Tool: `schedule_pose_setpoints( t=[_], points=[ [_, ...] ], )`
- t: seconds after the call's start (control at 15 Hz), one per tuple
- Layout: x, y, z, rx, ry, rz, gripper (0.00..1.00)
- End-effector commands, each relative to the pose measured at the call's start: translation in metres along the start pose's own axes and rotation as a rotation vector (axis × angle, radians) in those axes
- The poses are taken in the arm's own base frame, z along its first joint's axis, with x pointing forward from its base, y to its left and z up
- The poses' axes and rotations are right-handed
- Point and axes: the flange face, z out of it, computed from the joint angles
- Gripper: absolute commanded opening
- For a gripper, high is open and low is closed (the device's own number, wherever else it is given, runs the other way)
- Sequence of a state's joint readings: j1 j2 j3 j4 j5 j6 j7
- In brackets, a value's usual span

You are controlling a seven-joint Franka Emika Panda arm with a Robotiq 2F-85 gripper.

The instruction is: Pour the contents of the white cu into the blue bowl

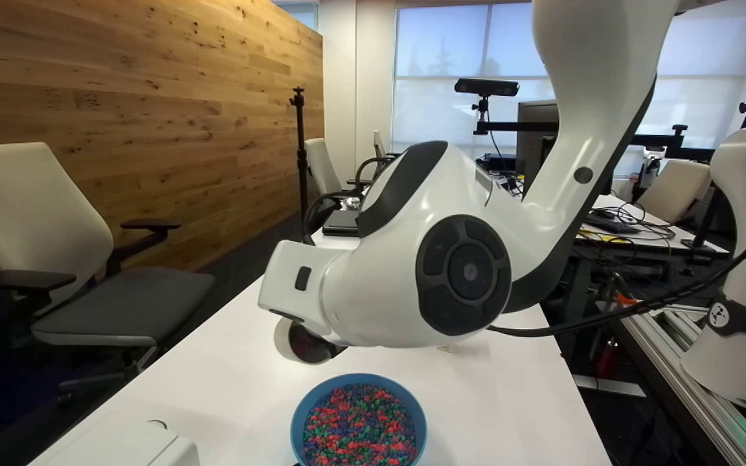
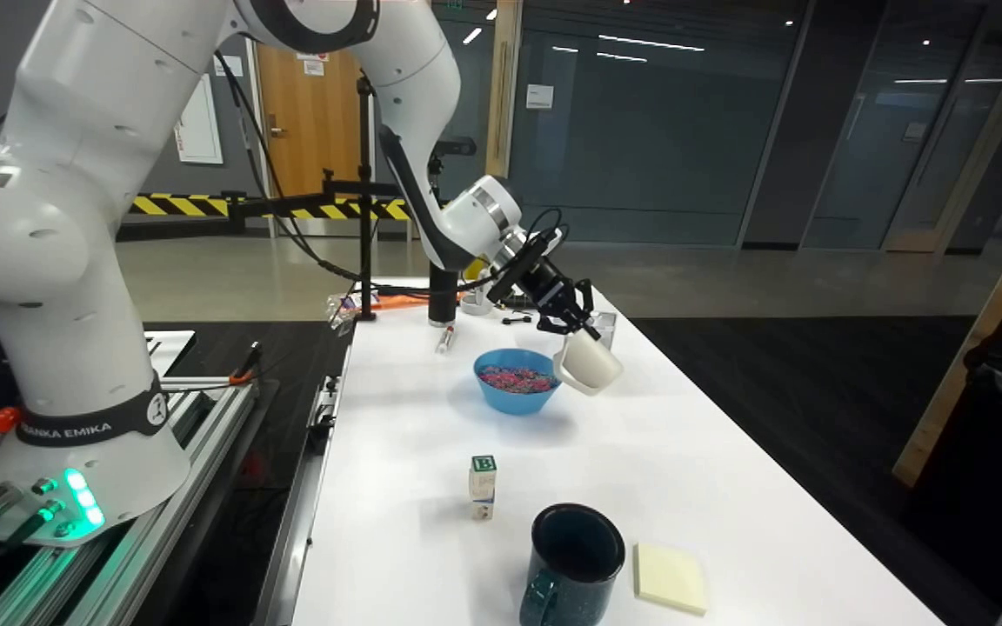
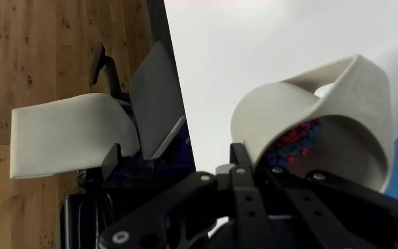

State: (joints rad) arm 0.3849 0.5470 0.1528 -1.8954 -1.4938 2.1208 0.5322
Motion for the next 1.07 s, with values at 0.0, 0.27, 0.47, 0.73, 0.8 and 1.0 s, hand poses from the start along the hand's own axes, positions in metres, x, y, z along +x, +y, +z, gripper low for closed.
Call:
schedule_pose_setpoints(
  t=[0.0, 0.27, 0.47, 0.73, 0.8, 1.0],
  points=[
    [-0.004, -0.01, -0.001, -0.08, 0.006, 0.001, 0.01],
    [-0.002, -0.015, 0.004, -0.058, 0.0, -0.005, 0.06],
    [-0.002, -0.021, 0.004, -0.068, 0.001, -0.004, 0.06],
    [-0.001, -0.021, 0.004, -0.069, 0.001, -0.004, 0.01],
    [-0.001, -0.022, 0.004, -0.078, 0.001, -0.002, 0.01],
    [0.002, -0.029, 0.003, -0.077, 0.008, -0.015, 0.01]
  ],
)
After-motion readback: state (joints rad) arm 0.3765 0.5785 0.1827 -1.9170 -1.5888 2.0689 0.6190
